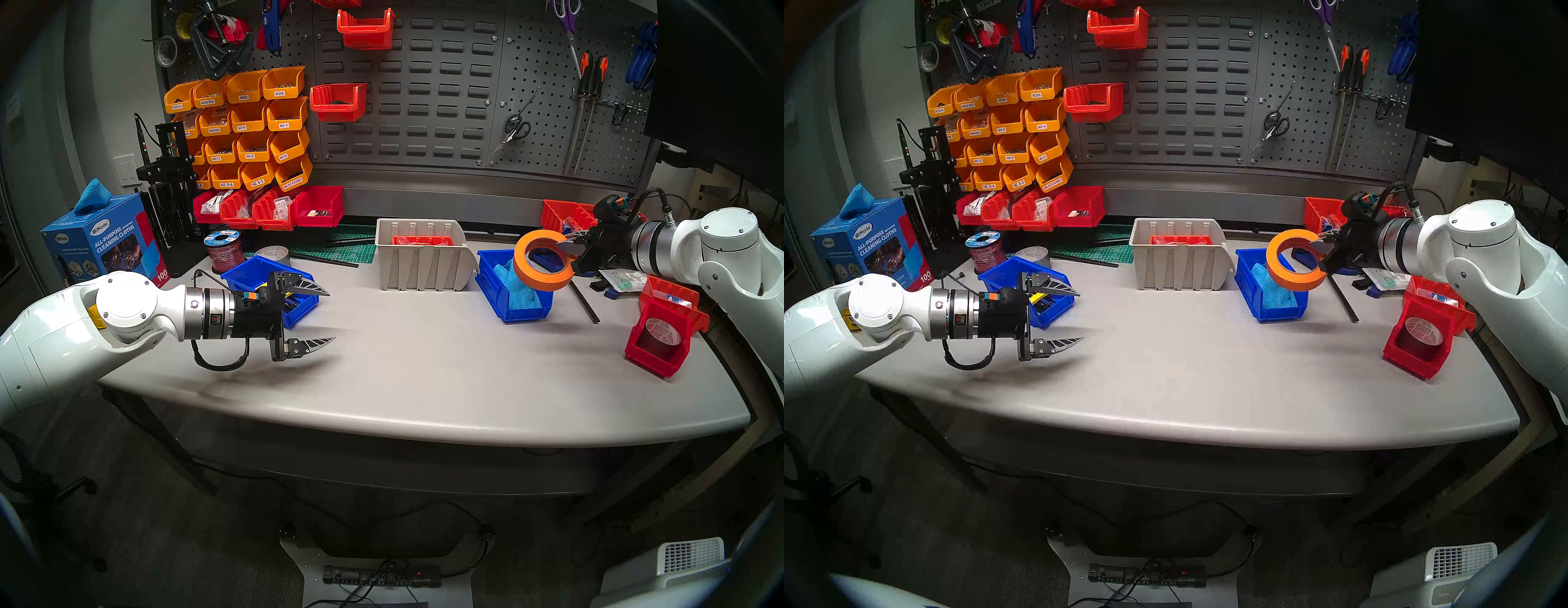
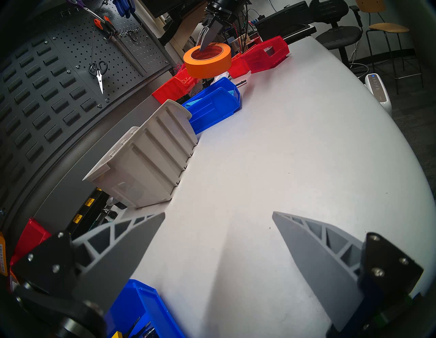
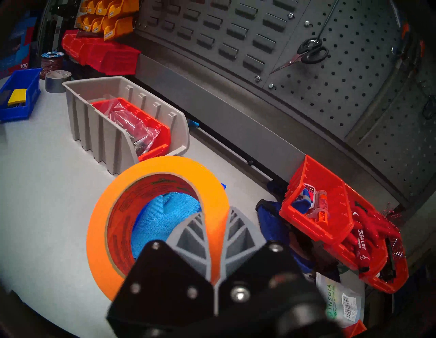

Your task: Hang all the unorganized tool boxes onto the wall

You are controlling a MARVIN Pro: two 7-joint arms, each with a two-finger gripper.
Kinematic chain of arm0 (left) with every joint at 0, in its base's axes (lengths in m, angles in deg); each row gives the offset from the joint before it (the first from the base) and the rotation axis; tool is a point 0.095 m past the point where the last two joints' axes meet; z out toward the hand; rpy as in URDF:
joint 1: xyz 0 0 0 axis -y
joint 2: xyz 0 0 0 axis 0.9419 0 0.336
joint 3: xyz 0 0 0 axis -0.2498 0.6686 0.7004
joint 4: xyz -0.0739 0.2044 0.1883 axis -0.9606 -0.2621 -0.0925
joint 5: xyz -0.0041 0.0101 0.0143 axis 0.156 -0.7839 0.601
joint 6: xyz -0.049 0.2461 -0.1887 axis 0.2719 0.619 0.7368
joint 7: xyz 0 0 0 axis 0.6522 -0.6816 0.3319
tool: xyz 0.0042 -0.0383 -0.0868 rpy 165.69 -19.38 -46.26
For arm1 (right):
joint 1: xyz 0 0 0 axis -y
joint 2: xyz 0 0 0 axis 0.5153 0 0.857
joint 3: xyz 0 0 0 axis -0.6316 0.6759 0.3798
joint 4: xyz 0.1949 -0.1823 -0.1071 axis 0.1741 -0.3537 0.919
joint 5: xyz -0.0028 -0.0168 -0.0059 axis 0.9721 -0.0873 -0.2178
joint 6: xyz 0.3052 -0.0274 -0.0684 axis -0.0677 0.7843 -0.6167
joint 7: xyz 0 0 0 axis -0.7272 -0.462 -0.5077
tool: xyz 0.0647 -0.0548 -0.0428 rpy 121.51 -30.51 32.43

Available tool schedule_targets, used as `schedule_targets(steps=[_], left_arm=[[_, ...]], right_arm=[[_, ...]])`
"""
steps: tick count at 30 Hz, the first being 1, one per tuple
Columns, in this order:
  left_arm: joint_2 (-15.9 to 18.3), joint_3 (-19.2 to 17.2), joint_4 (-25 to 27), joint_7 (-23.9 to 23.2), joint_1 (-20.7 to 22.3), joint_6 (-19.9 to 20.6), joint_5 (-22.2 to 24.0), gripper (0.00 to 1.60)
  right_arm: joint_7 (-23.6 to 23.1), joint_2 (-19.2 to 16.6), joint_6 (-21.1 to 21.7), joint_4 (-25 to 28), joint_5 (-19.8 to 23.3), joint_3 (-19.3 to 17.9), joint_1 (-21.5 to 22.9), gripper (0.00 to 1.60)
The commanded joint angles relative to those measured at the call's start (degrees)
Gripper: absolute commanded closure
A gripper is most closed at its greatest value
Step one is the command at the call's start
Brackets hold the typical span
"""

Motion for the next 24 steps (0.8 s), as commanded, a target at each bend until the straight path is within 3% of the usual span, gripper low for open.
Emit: schedule_targets(steps=[1,7,17,24], left_arm=[[0.07,-0.5,0.1,0.03,0.56,-0.04,0.06,0.0],[0.07,-0.49,0.1,0.04,0.55,-0.05,0.05,0.0],[0.06,-0.49,0.09,0.06,0.53,-0.06,0.05,0.0],[0.07,-0.49,0.09,0.06,0.53,-0.06,0.05,0.0]], right_arm=[[0.18,-1.36,-1.35,1.07,-4.76,2.47,5.91,1.6],[0.05,-1.55,-2.28,0.59,-11.51,5.5,7.82,1.6],[-1.65,0.55,-3.04,-1.07,-16.9,7.62,12.33,1.6],[-3.65,3.95,-3.23,-1.39,-20.83,10.22,16.1,1.6]])
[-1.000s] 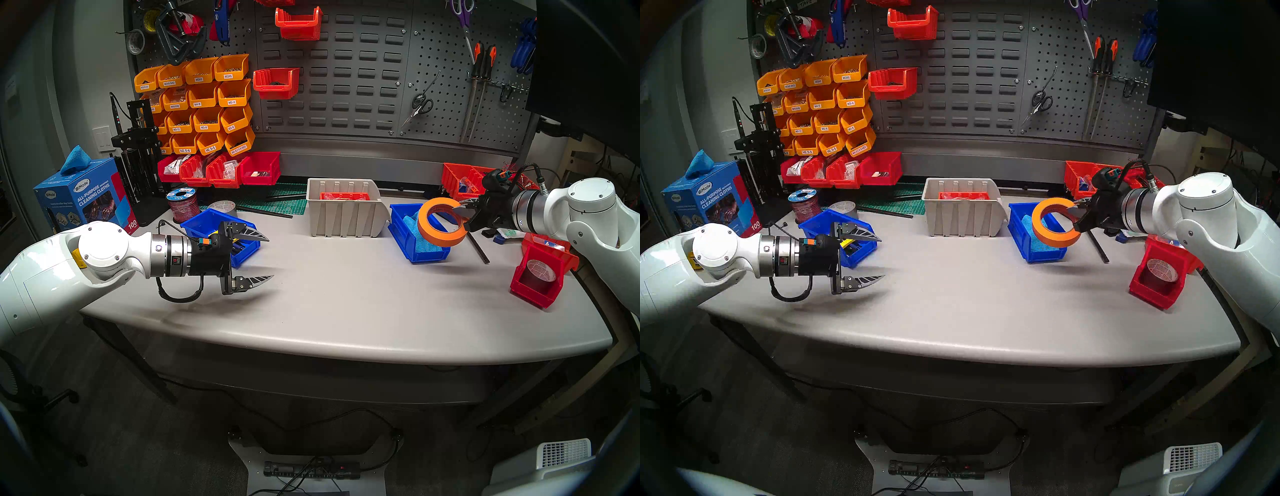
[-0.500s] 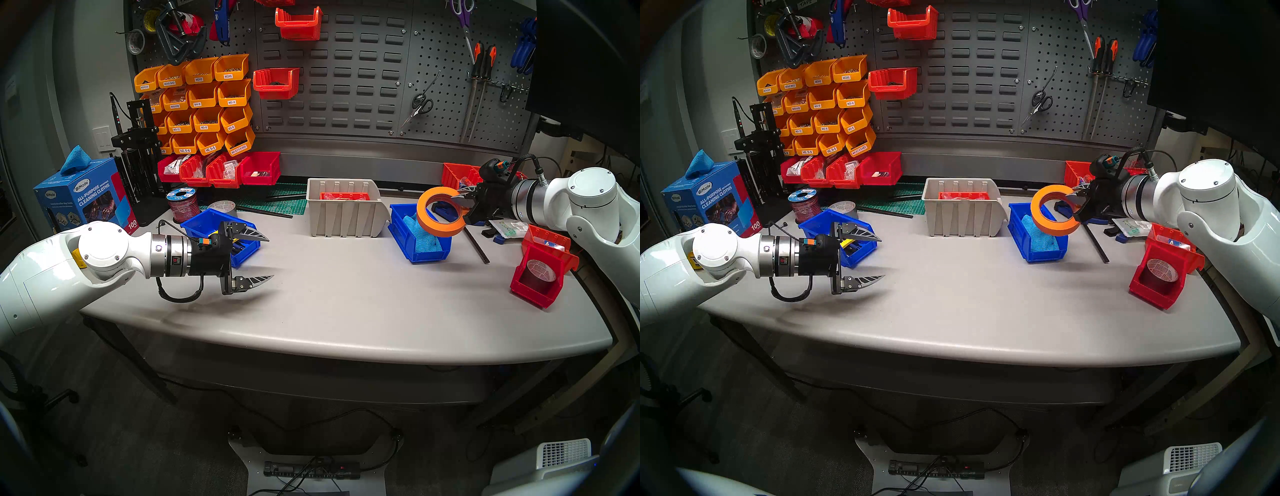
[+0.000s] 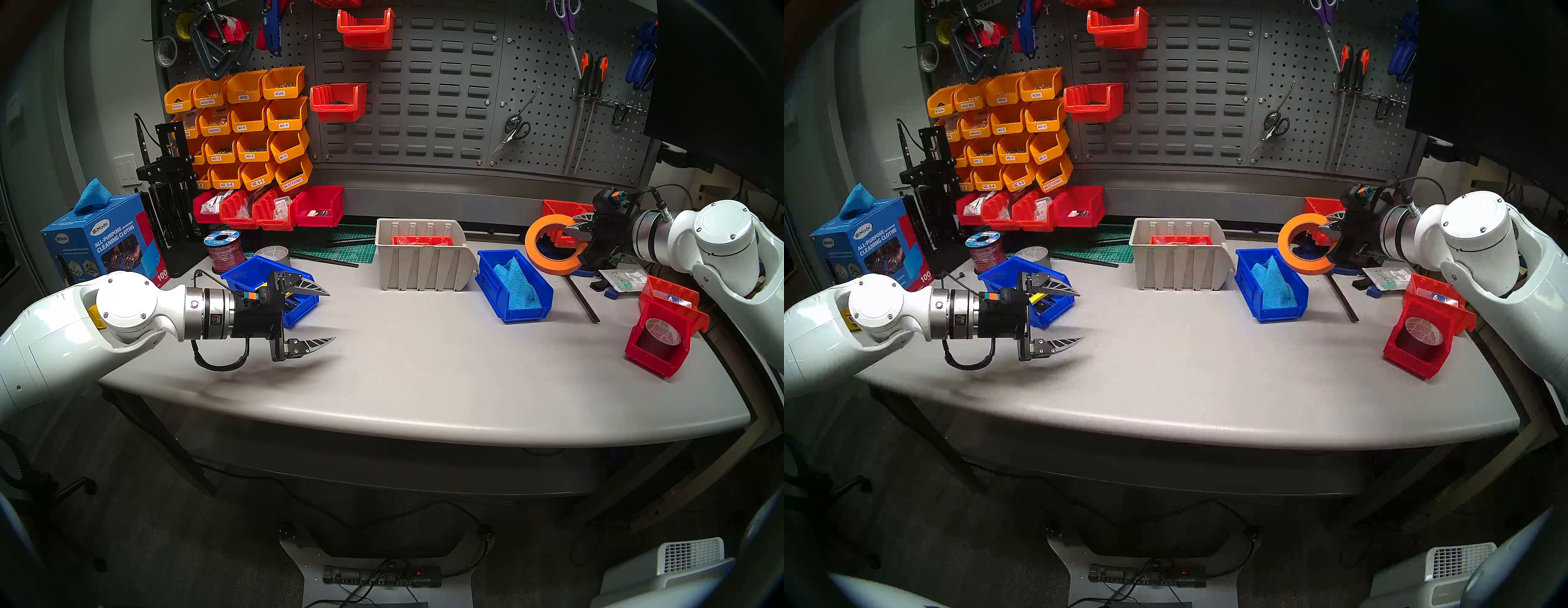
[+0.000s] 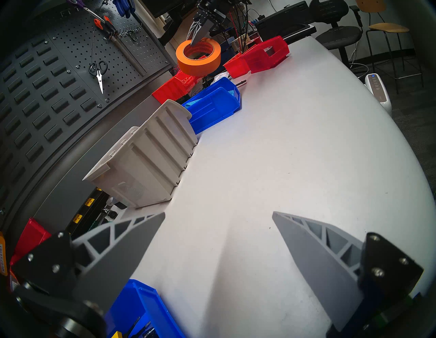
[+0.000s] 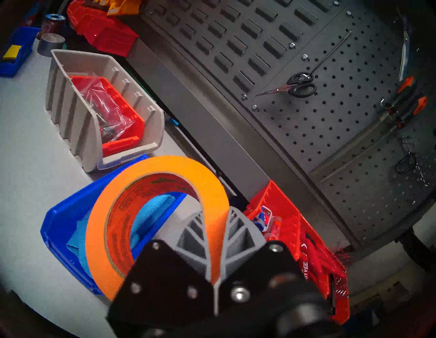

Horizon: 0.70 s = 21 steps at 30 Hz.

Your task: Hang all the unorganized tool boxes onto the wall

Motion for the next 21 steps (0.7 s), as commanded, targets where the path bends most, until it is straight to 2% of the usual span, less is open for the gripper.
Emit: schedule_targets(steps=[1,14,21], left_arm=[[0.07,-0.49,0.09,0.05,0.55,-0.06,0.05,0.0],[0.07,-0.49,0.09,0.05,0.55,-0.06,0.05,0.0],[0.07,-0.49,0.09,0.05,0.55,-0.06,0.05,0.0]], right_arm=[[-1.49,3.5,-0.78,0.17,-4.47,1.62,6.57,1.6],[-5.73,11.85,-0.35,-3.83,-13.03,7.33,13.75,1.6],[-8.05,16.48,-0.06,-6.06,-17.84,9.12,16.84,1.6]])
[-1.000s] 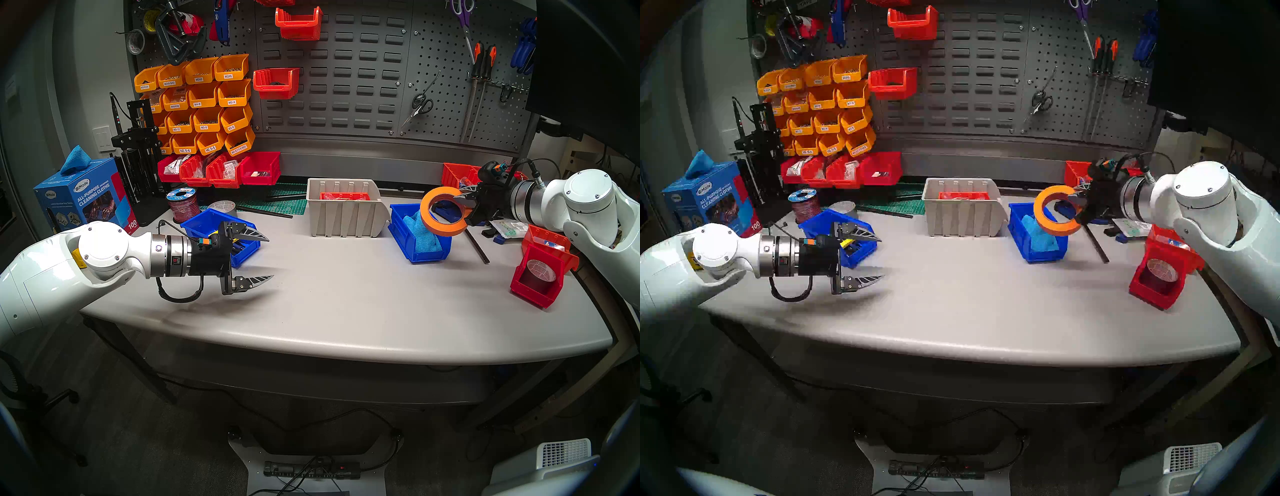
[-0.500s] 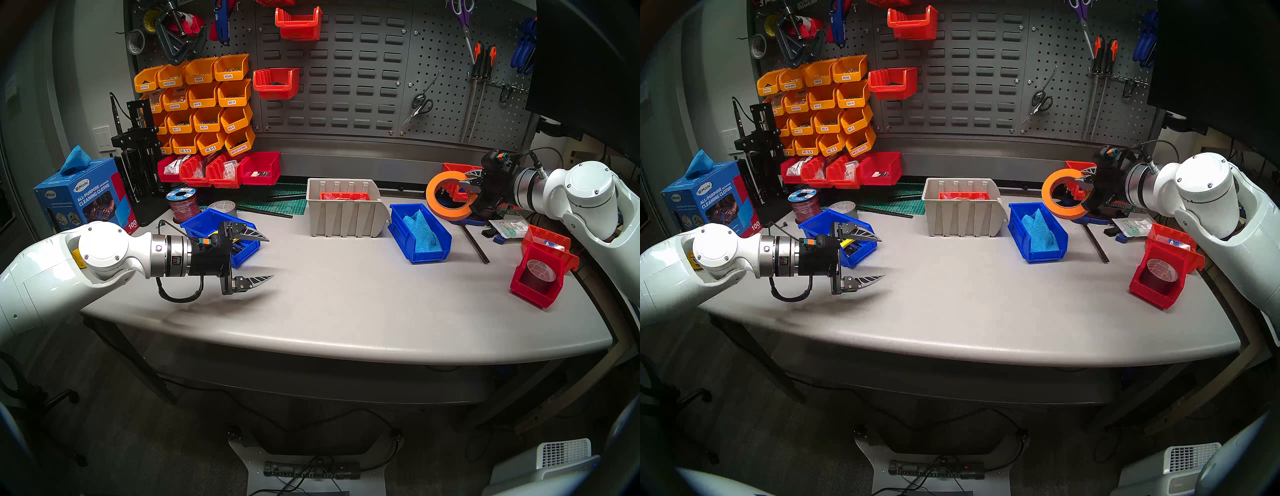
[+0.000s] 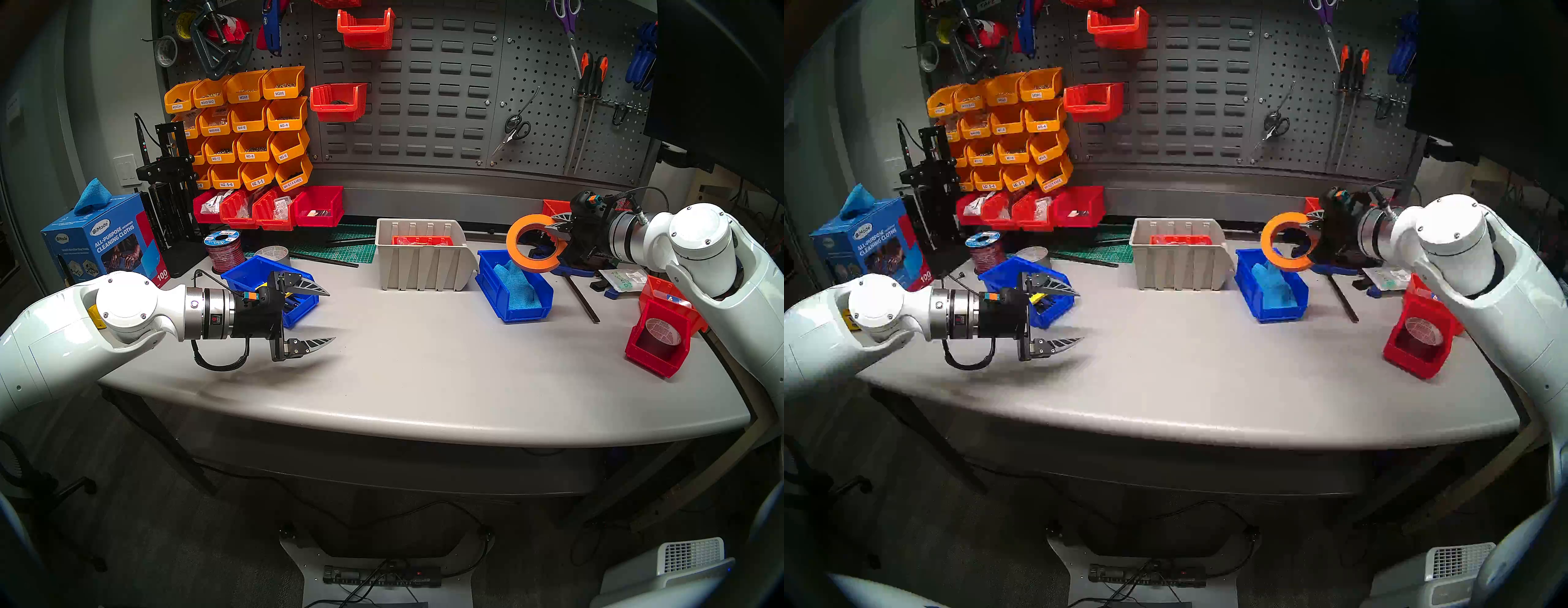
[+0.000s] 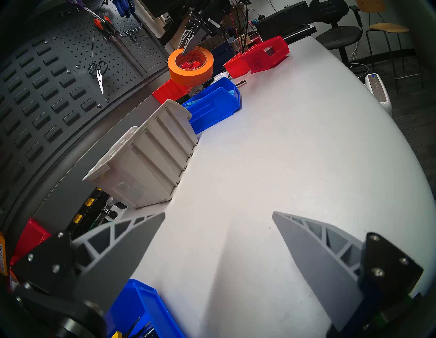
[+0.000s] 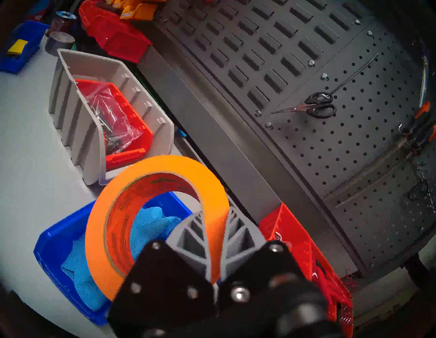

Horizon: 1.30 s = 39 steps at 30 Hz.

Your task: Hang all the unorganized tool boxes onto the wall

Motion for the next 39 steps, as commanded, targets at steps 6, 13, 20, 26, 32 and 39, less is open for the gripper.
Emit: schedule_targets(steps=[6,13,20,26,32,39], left_arm=[[0.07,-0.5,0.1,0.03,0.57,-0.05,0.05,0.0],[0.08,-0.52,0.11,0.0,0.59,-0.03,0.06,0.0],[0.08,-0.52,0.12,-0.01,0.6,-0.01,0.07,0.0],[0.08,-0.52,0.12,-0.02,0.6,-0.01,0.07,0.0],[0.08,-0.52,0.12,-0.03,0.6,0.0,0.08,0.0],[0.08,-0.52,0.12,-0.04,0.61,0.01,0.08,0.0]], right_arm=[[-3.9,8.69,1.04,-3.62,-9.26,2.73,8.09,1.6],[-9.91,12.65,4.6,-7.74,-15.08,7.56,14.2,1.6],[-14.93,12.94,5.88,-8.75,-17.87,9.2,15.91,1.1],[-17.56,13.41,6.48,-10.24,-19.39,11.31,18.68,0.17],[-18.81,13.71,6.7,-10.91,-20.2,12.11,19.76,0.17],[-19.66,13.95,6.84,-11.27,-20.85,12.38,20.28,0.17]])
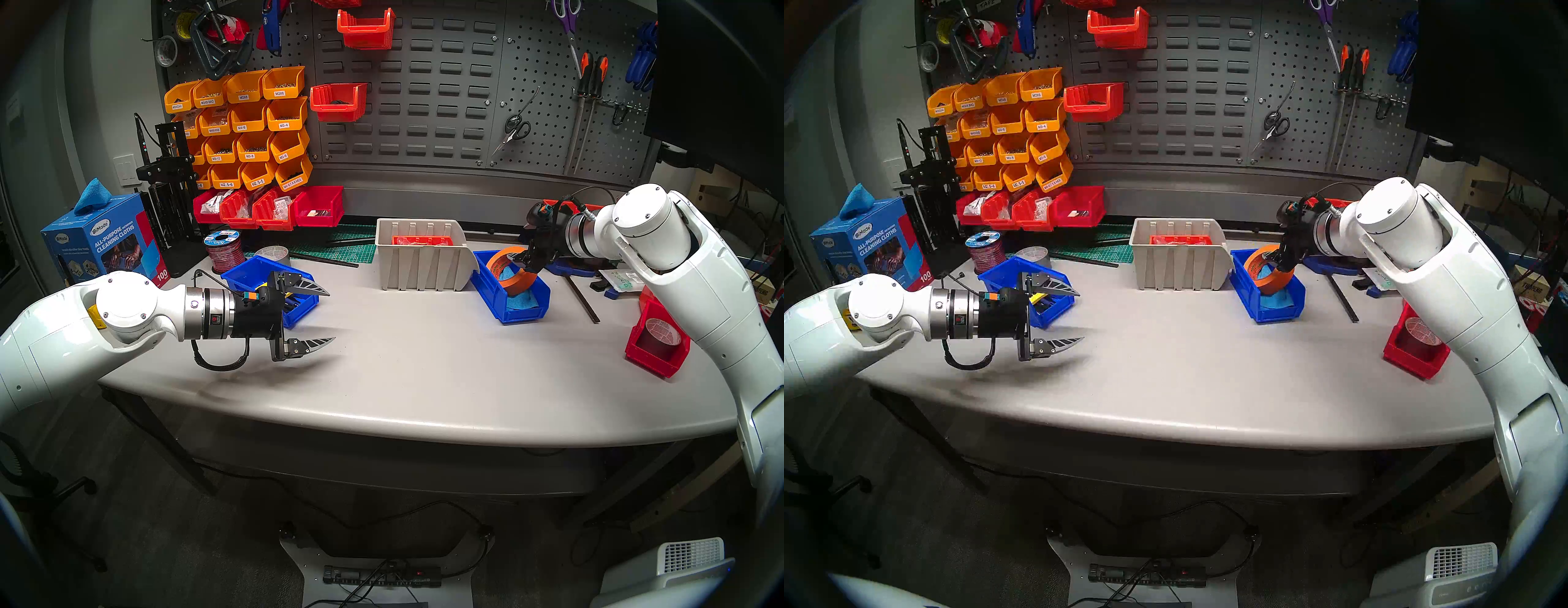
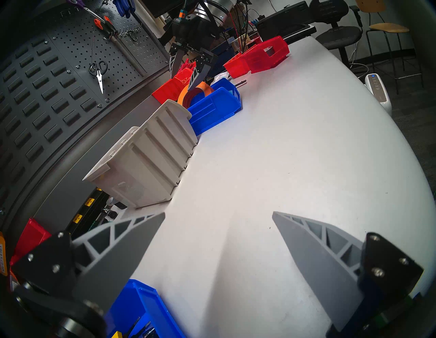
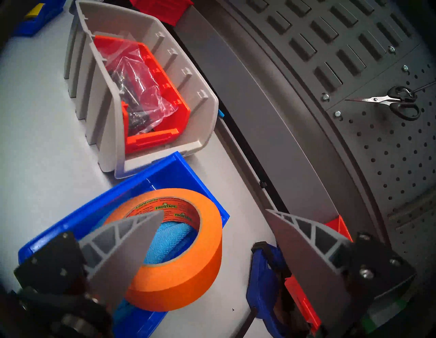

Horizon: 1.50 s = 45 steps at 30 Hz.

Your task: Hang all the unorganized tool boxes onto the wall

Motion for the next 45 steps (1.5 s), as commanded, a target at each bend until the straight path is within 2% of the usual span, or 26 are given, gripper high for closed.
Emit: schedule_targets(steps=[1,4,5,10,14,15,16,17,18,19,24,25,30,32,39,40,42,45], left_arm=[[0.08,-0.52,0.11,-0.03,0.6,0.01,0.07,0.0],[0.08,-0.53,0.11,-0.03,0.6,0.01,0.07,0.0],[0.08,-0.53,0.11,-0.03,0.6,0.02,0.07,0.0],[0.08,-0.52,0.11,-0.03,0.6,0.01,0.07,0.0],[0.08,-0.52,0.11,-0.02,0.59,0.0,0.07,0.0],[0.08,-0.52,0.11,-0.02,0.59,0.0,0.07,0.0],[0.08,-0.52,0.11,-0.02,0.59,0.0,0.07,0.0],[0.08,-0.52,0.11,-0.02,0.59,0.0,0.07,0.0],[0.08,-0.52,0.11,-0.02,0.59,0.0,0.07,0.0],[0.08,-0.52,0.11,-0.02,0.59,0.0,0.07,0.0],[0.08,-0.52,0.11,-0.02,0.59,0.0,0.07,0.0],[0.08,-0.52,0.11,-0.02,0.59,0.0,0.07,0.0],[0.08,-0.52,0.11,-0.02,0.59,0.0,0.07,0.0],[0.08,-0.52,0.11,-0.02,0.59,0.0,0.07,0.0],[0.08,-0.52,0.11,-0.01,0.59,-0.01,0.07,0.0],[0.08,-0.52,0.11,-0.01,0.59,-0.01,0.07,0.0],[0.08,-0.52,0.11,-0.01,0.59,-0.01,0.07,0.0],[0.08,-0.52,0.11,-0.01,0.59,0.0,0.07,0.0]], right_arm=[[-0.04,-0.04,-0.17,0.35,-0.92,-0.58,2.5,0.17],[-0.28,0.05,-0.13,0.3,-1.15,-0.62,2.55,0.17],[-0.04,0.1,0.44,1.01,-0.31,-1.37,1.87,0.0],[1.0,-0.58,3.14,5.4,2.2,-3.64,-1.37,0.0],[3.05,-1.81,6.39,10.73,5.49,-6.36,-6.28,0.0],[2.21,-1.21,5.97,9.46,5.94,-6.09,-5.67,0.0],[4.06,-2.23,7.65,12.63,6.71,-7.46,-7.97,0.0],[3.44,-1.69,7.27,11.42,7.14,-7.28,-7.52,0.0],[4.9,-2.55,8.49,13.9,7.87,-8.46,-9.37,0.0],[4.38,-2.34,8.1,13.17,8.13,-8.27,-9.09,0.0],[8.65,-4.16,11.23,17.98,11.67,-10.9,-13.29,0.0],[9.54,-4.02,11.61,18.95,12.03,-12.5,-14.99,0.0],[12.61,-4.59,13.46,20.85,15.62,-13.89,-16.9,0.0],[14.84,-4.71,14.86,22.82,17.98,-15.45,-19.5,0.0],[19.3,-4.7,16.38,25.88,21.87,-17.16,-24.25,0.0],[21.14,-4.37,16.3,26.9,23.04,-18.32,-26.41,0.0],[22.63,-4.36,16.67,27.52,24.04,-17.97,-27.07,0.0],[25.08,-3.67,16.38,28.99,25.64,-19.78,-30.32,0.0]])
